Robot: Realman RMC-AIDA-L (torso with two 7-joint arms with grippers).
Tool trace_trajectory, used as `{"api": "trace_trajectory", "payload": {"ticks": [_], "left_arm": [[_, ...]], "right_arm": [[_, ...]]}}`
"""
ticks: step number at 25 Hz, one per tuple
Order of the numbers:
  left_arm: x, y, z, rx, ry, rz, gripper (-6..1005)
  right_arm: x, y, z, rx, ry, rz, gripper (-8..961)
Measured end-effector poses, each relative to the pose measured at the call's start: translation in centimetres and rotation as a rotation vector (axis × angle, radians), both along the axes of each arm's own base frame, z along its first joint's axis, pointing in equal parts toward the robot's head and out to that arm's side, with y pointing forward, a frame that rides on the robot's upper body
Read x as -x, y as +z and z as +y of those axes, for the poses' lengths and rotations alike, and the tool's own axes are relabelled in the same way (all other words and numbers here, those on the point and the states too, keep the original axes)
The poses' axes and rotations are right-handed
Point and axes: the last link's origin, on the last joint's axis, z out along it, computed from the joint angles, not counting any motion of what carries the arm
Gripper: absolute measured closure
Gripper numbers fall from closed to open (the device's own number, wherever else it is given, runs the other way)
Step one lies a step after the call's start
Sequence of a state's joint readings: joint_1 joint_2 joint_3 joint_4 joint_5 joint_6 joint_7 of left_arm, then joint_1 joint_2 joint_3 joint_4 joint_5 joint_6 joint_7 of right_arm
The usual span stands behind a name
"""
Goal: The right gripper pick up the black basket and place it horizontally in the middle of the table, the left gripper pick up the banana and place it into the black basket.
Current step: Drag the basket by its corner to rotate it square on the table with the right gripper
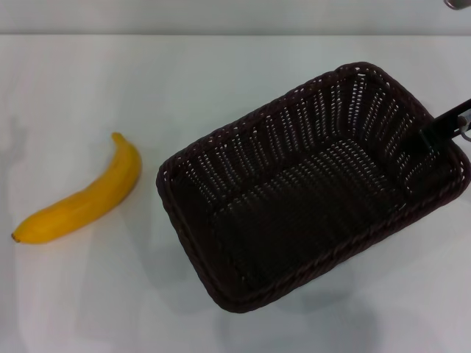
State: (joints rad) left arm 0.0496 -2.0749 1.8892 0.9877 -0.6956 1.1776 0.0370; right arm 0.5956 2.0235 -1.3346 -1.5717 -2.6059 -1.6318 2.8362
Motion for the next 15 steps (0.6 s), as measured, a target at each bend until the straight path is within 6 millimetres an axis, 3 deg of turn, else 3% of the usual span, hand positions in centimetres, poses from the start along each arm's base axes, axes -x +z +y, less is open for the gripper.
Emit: {"api": "trace_trajectory", "payload": {"ticks": [6,15], "left_arm": [[-0.1,0.1,0.2,0.006,-0.023,-0.02,109],[-0.4,-0.2,1.0,0.022,-0.049,-0.042,110]], "right_arm": [[-0.1,0.4,0.1,-0.027,-0.013,0.037,806],[-1.3,1.7,1.9,-0.074,-0.083,0.054,818]]}}
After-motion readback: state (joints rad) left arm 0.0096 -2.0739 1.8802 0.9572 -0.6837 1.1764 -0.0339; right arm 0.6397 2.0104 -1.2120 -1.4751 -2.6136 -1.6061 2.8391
